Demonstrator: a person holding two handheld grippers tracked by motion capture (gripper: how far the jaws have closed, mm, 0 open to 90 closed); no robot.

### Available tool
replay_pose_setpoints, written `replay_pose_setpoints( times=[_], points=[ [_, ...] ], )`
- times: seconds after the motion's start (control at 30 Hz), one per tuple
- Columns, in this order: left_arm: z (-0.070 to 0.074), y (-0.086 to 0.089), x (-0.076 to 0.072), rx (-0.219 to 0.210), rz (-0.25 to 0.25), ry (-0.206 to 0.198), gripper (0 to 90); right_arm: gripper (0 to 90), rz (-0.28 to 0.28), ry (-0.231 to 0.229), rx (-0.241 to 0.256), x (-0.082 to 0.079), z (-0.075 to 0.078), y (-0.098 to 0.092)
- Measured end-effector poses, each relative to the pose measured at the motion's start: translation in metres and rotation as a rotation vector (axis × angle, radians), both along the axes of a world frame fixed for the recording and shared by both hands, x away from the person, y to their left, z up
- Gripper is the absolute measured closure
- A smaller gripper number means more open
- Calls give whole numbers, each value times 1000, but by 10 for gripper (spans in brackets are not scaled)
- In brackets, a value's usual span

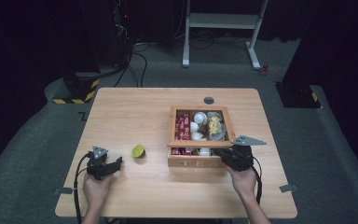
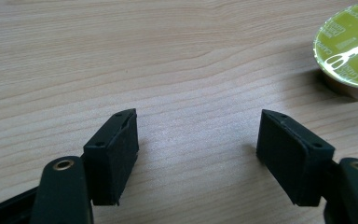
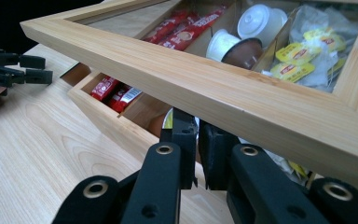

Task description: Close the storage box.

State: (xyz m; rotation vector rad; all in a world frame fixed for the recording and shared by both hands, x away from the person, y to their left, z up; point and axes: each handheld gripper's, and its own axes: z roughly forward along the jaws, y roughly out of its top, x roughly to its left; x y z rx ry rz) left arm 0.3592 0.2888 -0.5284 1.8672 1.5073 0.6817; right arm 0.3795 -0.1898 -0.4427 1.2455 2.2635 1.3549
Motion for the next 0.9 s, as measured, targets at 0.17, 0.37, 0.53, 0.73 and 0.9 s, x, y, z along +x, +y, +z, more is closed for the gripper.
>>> replay_pose_setpoints(
  times=[0.17, 0.37, 0.53, 0.73, 0.9],
  points=[
    [0, 0, 0, 0, 0, 0, 294, 846, -4, 9, 1, -2, -6, 0],
    [0, 0, 0, 0, -1, 1, 294, 846, -4, 12, -5, -6, -10, -1],
    [0, 0, 0, 0, -1, 1, 294, 843, -3, 23, -3, -7, -15, -1],
    [0, 0, 0, 0, 0, 0, 294, 841, 6, 27, -8, -10, -17, -1],
    [0, 0, 0, 0, 0, 0, 294, 839, 6, 38, -10, -13, -19, -2]
  ],
)
